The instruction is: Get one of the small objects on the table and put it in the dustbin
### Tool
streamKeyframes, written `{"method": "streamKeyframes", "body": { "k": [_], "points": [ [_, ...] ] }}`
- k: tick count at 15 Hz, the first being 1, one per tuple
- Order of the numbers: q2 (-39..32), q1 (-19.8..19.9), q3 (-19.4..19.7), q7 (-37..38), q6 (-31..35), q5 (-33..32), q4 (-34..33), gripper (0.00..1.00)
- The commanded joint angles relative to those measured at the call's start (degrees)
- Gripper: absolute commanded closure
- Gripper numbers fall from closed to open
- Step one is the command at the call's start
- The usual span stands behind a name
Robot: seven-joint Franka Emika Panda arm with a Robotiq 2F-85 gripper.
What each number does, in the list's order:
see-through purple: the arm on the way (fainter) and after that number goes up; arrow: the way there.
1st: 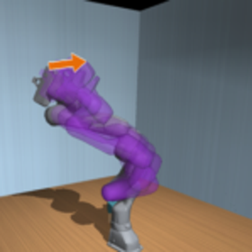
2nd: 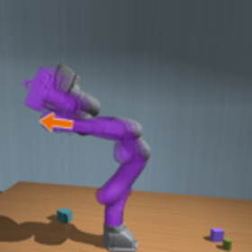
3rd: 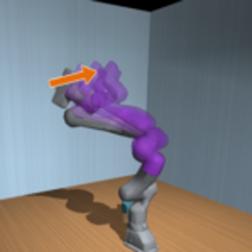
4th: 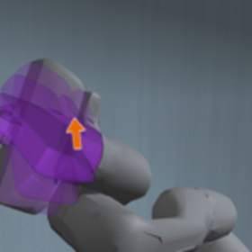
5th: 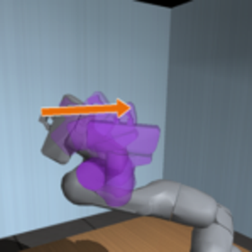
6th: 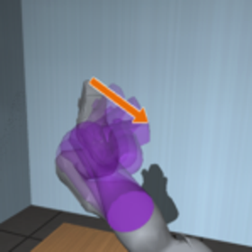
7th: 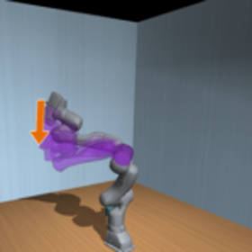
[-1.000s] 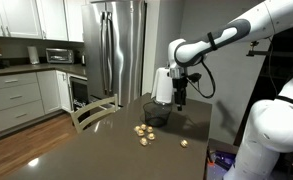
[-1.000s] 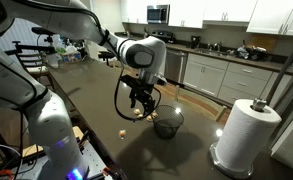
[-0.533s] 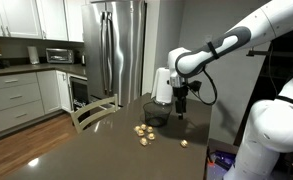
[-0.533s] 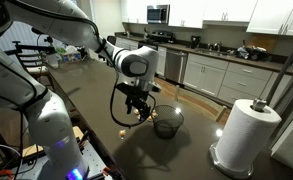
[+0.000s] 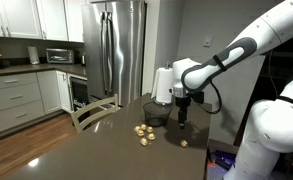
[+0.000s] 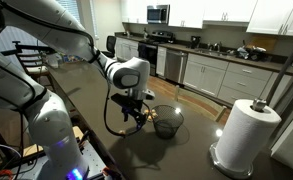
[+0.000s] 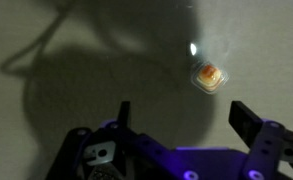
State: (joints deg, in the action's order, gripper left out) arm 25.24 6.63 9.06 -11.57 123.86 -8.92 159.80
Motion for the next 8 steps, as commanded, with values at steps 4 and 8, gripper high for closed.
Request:
{"method": "streamKeyframes", "body": {
  "k": [4,8],
  "points": [
    [-0.54,-3.36,-1.21,-1.3,1.47,2.78,-0.47,0.0],
    [-2.14,-4.58,-1.56,-1.59,3.23,2.8,-0.49,0.0]
  ]
}}
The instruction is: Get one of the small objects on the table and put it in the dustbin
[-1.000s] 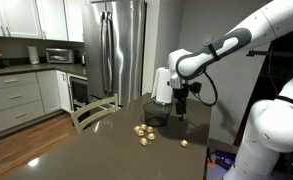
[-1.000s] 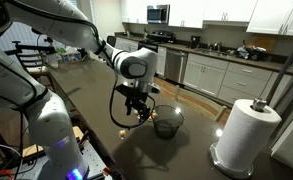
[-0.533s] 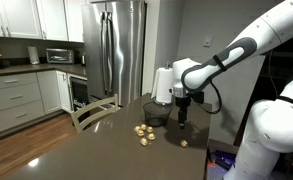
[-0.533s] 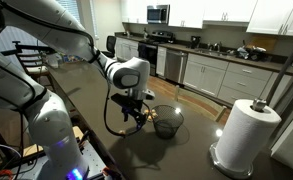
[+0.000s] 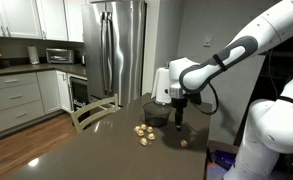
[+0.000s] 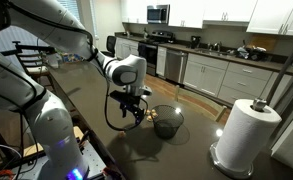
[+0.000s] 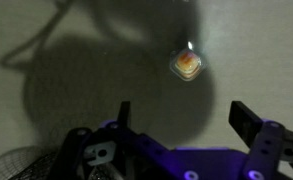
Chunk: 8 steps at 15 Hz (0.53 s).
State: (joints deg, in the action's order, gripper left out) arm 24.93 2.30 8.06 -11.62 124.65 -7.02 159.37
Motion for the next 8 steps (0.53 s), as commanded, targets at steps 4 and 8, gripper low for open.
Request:
{"method": "streamKeyframes", "body": {
  "k": [4,8],
  "points": [
    [-3.29,-0.15,-0.85,-1.59,5.24,-0.03,-0.02,0.0],
    [-4.35,-0.26,-0.78,-1.41,5.63,1.05,-0.05,0.0]
  ]
}}
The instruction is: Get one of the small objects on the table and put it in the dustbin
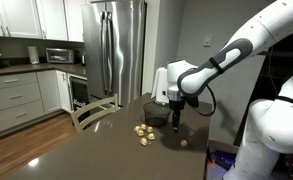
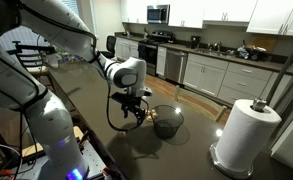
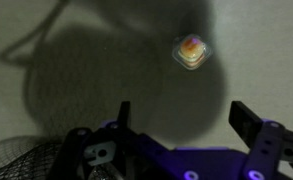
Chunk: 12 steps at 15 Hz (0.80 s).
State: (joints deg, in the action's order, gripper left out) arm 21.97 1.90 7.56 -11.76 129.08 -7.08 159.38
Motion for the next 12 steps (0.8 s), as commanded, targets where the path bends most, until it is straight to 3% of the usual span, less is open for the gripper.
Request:
{"method": "streamKeyframes", "body": {
  "k": [1,12],
  "points": [
    [-1.43,0.11,-0.25,-1.37,0.51,1.32,-0.05,0.0],
    [-3.42,-0.27,0.28,-3.56,-6.15,4.94,0.1,0.0]
  ]
}}
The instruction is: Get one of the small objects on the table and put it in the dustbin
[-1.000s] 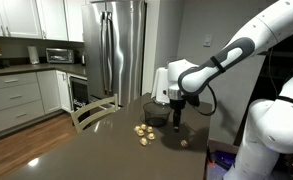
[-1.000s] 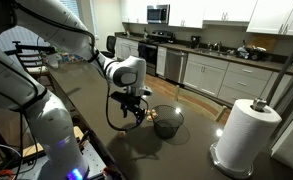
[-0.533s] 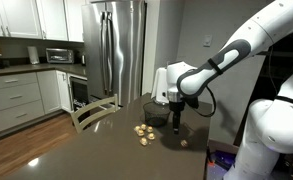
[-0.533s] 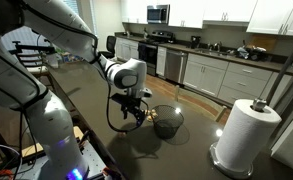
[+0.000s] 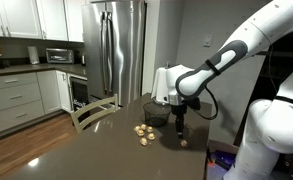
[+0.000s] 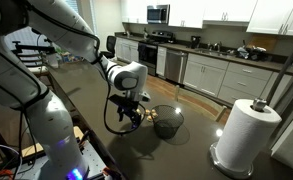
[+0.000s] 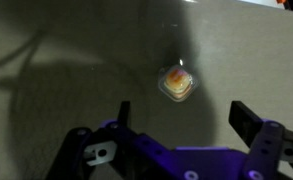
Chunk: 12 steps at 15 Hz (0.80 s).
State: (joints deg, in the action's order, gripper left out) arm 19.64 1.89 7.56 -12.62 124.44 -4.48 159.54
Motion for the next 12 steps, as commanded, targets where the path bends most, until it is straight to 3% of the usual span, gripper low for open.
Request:
{"method": "streamKeyframes", "body": {
  "k": [1,8,12],
  "points": [
    [-1.5,-0.23,0.37,-3.23,-2.02,2.82,-0.06,0.0],
    [-6.03,0.01,0.2,-4.72,-1.69,3.74,-0.04,0.0],
    [-8.72,0.29,-0.91,-3.59,1.19,1.05,-0.07,0.0]
  ]
}}
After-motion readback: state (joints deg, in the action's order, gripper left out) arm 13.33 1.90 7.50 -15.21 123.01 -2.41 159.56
